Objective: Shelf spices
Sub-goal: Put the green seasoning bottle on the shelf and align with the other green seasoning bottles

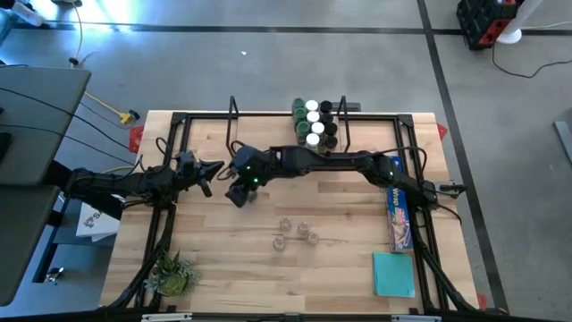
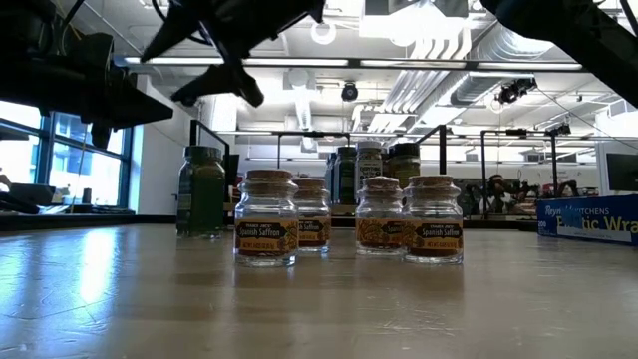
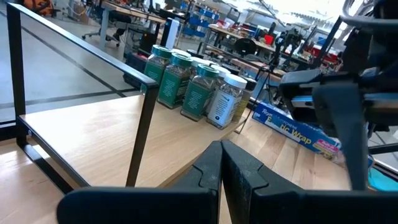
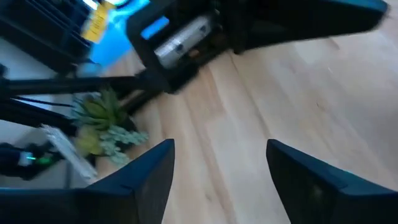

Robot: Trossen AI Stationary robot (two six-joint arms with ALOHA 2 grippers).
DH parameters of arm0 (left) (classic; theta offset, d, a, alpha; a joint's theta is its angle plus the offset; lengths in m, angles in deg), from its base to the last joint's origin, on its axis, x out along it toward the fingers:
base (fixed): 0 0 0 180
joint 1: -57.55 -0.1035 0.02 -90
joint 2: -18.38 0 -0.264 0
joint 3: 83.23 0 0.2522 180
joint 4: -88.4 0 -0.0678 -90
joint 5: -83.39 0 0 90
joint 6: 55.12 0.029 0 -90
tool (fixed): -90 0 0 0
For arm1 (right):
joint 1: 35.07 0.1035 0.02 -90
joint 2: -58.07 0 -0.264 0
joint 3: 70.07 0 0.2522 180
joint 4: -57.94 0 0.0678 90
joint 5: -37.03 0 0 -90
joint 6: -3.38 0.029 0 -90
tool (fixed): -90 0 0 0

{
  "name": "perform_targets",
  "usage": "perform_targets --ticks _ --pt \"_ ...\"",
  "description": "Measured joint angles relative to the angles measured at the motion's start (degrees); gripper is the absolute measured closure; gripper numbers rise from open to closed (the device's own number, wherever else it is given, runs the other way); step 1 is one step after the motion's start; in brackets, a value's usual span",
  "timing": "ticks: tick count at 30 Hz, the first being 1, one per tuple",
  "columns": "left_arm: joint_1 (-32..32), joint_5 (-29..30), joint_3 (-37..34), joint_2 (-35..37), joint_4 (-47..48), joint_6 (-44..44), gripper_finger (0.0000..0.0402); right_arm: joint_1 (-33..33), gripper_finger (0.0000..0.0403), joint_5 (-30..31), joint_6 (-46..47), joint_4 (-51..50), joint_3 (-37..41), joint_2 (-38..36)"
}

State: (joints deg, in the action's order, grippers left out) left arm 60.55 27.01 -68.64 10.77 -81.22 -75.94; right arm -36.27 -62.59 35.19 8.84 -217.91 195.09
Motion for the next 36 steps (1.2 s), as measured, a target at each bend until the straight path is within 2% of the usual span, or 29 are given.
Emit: perform_targets --ticks 3,11,18,24,36 --pt "-0.02 0.00 0.01 -0.01 0.00 0.00 0.0396 -0.10 0.0154 -0.95 0.48 0.83 0.00 0.01" --pt "0.00 0.00 -0.01 0.01 0.00 0.00 0.0396 -0.34 0.0137 4.39 -3.65 -7.97 0.00 0.03" --pt "0.00 0.00 0.01 0.01 0.00 0.00 0.0396 1.00 0.0096 15.35 -7.87 -13.04 0.00 0.03" --pt "-0.02 0.00 0.01 0.01 0.00 0.00 0.0396 2.37 0.0087 25.57 -7.71 -13.68 0.00 1.71" --pt "-0.02 0.01 -0.01 -0.24 0.00 0.00 0.0396 2.43 0.0086 26.70 0.58 -11.65 -0.02 3.86"
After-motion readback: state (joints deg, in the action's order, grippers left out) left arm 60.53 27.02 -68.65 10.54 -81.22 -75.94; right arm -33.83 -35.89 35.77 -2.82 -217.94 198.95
